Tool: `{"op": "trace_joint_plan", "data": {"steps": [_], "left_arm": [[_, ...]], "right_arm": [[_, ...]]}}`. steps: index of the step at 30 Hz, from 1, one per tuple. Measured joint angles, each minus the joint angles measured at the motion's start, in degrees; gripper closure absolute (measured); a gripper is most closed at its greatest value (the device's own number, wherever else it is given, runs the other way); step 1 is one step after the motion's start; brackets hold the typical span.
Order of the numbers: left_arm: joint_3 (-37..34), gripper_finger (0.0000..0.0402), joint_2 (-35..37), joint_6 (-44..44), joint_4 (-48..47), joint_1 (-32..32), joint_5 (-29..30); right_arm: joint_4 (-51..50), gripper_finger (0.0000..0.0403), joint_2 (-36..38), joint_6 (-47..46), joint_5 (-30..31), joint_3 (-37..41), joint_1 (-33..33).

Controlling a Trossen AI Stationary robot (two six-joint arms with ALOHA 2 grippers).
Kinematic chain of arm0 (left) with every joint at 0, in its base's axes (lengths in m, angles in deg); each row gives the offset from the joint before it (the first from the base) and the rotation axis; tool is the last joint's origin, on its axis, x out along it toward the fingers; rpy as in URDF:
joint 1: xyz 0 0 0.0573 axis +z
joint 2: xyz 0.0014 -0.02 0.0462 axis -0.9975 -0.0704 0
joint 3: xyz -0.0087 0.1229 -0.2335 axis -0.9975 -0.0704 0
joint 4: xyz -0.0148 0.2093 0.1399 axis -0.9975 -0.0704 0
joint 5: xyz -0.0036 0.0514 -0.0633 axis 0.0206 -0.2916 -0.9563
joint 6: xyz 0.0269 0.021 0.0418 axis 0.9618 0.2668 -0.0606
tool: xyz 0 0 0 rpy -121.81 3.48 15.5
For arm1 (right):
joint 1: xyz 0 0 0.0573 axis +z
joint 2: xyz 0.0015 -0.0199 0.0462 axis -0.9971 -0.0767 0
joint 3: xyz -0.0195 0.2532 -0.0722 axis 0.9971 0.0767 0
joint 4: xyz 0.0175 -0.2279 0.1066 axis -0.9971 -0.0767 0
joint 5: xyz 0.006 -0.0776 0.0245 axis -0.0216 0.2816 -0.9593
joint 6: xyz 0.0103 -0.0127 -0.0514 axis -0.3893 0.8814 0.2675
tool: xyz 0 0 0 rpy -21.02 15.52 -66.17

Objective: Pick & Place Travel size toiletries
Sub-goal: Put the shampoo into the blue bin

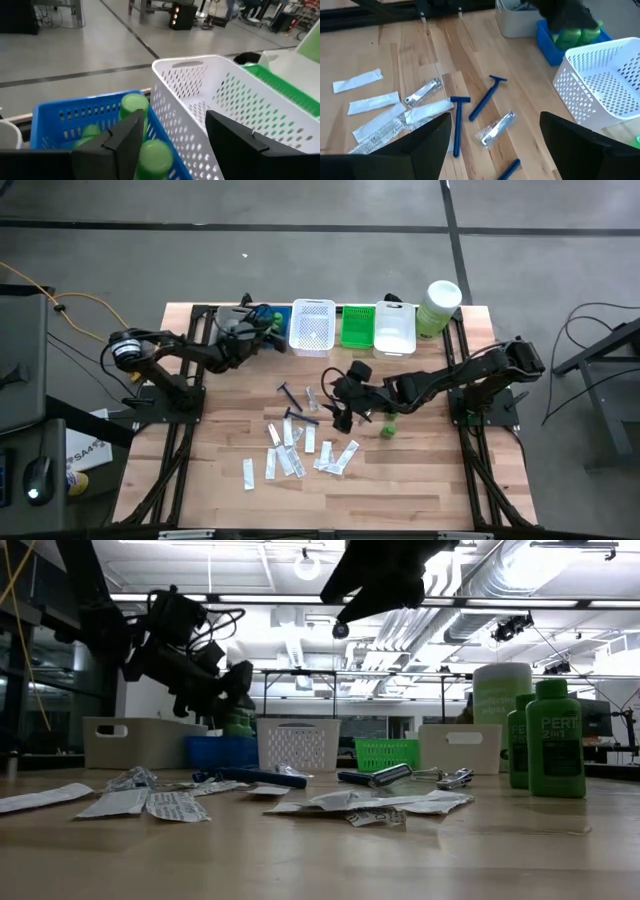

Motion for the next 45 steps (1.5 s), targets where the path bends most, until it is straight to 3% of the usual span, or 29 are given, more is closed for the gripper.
{"op": "trace_joint_plan", "data": {"steps": [5,13,18,30,40,45], "left_arm": [[0.0,0.0186,4.2,-0.1,-4.0,0.0,-1.7],[0.0,0.0186,13.4,-2.7,-15.5,-0.1,-9.4],[0.0,0.0196,20.5,-2.8,-22.1,-3.9,-13.2],[0.0,0.0251,29.2,0.2,-27.8,-20.5,-11.7],[0.0,0.0254,29.8,1.7,-28.8,-29.0,-8.6],[0.0,0.0254,29.8,1.7,-29.9,-31.4,-7.2]], "right_arm": [[-1.4,0.0106,0.0,-1.2,0.0,0.0,0.0],[-1.7,0.0106,0.3,-1.2,2.9,0.0,1.3],[-3.9,0.0106,1.4,-0.5,3.0,0.0,2.4],[-17.9,0.0106,7.6,-7.3,3.8,-0.1,4.6],[-34.3,0.0106,9.7,-21.3,13.2,0.1,11.6],[-34.1,0.0106,9.7,-28.3,15.1,5.7,15.4]]}}
